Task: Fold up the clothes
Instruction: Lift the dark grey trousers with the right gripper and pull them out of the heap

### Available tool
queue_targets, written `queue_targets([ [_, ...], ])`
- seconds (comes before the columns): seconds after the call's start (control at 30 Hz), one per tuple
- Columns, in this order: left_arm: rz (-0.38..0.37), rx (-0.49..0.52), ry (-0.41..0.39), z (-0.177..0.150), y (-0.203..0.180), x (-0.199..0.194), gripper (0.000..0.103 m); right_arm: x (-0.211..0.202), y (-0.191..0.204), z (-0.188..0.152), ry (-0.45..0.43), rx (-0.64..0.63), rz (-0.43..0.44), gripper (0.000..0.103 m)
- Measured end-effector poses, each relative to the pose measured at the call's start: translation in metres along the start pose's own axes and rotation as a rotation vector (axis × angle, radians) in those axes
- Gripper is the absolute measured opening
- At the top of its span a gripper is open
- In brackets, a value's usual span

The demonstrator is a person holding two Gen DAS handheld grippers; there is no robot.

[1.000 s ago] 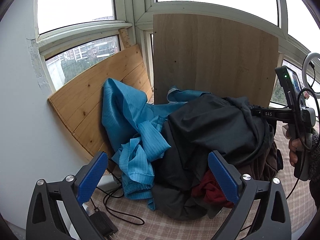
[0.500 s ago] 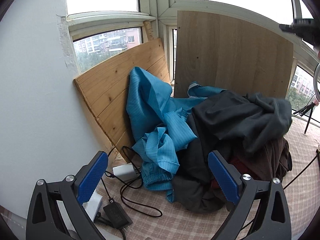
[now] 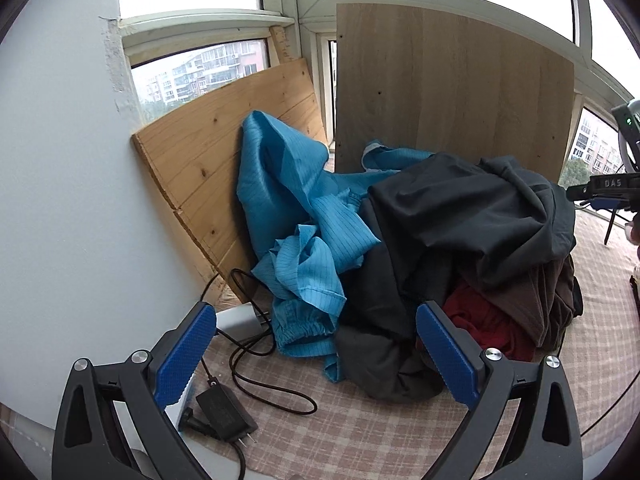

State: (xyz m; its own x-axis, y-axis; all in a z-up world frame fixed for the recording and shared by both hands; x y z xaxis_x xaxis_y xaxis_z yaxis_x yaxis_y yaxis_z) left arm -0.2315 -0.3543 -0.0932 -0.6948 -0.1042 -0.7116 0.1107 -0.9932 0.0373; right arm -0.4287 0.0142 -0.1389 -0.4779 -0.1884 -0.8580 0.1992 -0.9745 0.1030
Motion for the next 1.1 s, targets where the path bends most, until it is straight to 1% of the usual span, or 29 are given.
queue_targets([
  [0.07,-0.020,0.017,0.002,-0.001,-0.010,0.002,0.101,0.022,-0.007,-0.003,0.032,0.040,-0.005,0.079],
  [0.17,-0.038,0.050,0.003,-0.001,-0.022,0.003,0.101,0.054,0.003,0.004,0.066,0.097,0.099,0.078],
  [0.2,-0.037,0.057,0.003,-0.002,-0.024,0.003,0.101,0.062,0.006,0.008,0.061,0.114,0.126,0.068],
  [0.23,-0.035,0.060,0.004,-0.002,-0.025,0.004,0.101,0.066,0.010,0.011,0.047,0.126,0.158,0.051],
  [0.27,-0.034,0.060,0.006,-0.003,-0.024,0.004,0.101,0.069,0.016,0.014,0.047,0.121,0.184,0.013],
  [0.3,-0.032,0.057,0.009,-0.004,-0.022,0.006,0.101,0.069,0.022,0.017,0.040,0.110,0.201,0.008],
  [0.4,-0.017,0.036,0.022,-0.008,-0.011,0.010,0.101,0.042,0.047,0.036,-0.059,0.014,0.163,0.006],
  [0.43,-0.010,0.026,0.028,-0.009,-0.007,0.012,0.101,0.029,0.056,0.043,-0.091,-0.009,0.177,0.006],
  [0.5,0.003,0.005,0.038,-0.010,0.001,0.015,0.101,-0.010,0.077,0.065,-0.178,-0.028,0.224,0.003],
  [0.6,0.013,-0.018,0.042,-0.010,0.011,0.016,0.101,-0.079,0.107,0.094,-0.303,-0.046,0.290,0.003],
  [0.63,0.014,-0.020,0.040,-0.009,0.014,0.015,0.101,-0.097,0.120,0.103,-0.331,-0.049,0.334,0.003],
  [0.73,0.022,-0.024,0.030,-0.008,0.020,0.011,0.101,-0.158,0.154,0.121,-0.482,-0.107,0.393,0.003],
  [0.83,0.034,-0.029,0.023,-0.008,0.026,0.005,0.101,-0.235,0.178,0.148,-0.658,-0.165,0.429,0.003],
  [0.9,0.041,-0.035,0.016,-0.009,0.031,0.000,0.101,-0.284,0.189,0.166,-0.713,-0.174,0.457,0.003],
  [0.97,0.044,-0.048,0.008,-0.009,0.035,-0.004,0.101,-0.329,0.188,0.174,-0.792,-0.189,0.469,0.003],
  [1.07,0.047,-0.066,0.001,-0.010,0.042,-0.010,0.101,-0.383,0.176,0.165,-0.888,-0.231,0.471,0.003],
  [1.1,0.045,-0.068,-0.001,-0.010,0.042,-0.012,0.101,-0.393,0.167,0.159,-0.900,-0.238,0.459,0.003],
])
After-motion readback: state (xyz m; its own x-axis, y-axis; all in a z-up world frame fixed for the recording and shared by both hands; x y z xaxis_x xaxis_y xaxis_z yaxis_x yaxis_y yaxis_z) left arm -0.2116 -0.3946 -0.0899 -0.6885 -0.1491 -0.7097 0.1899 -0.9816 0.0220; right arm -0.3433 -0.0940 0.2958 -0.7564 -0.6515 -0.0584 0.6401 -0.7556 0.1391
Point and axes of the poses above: each gripper's, at about its wrist camera, not at the fingertips, and x roughly the way its jaws point, y to its left, z to its top, the point moved 6 cm from there along x, roughly the way its jaws point, and after that the axes turned 1 degree about -x, right-handed, at the moved point
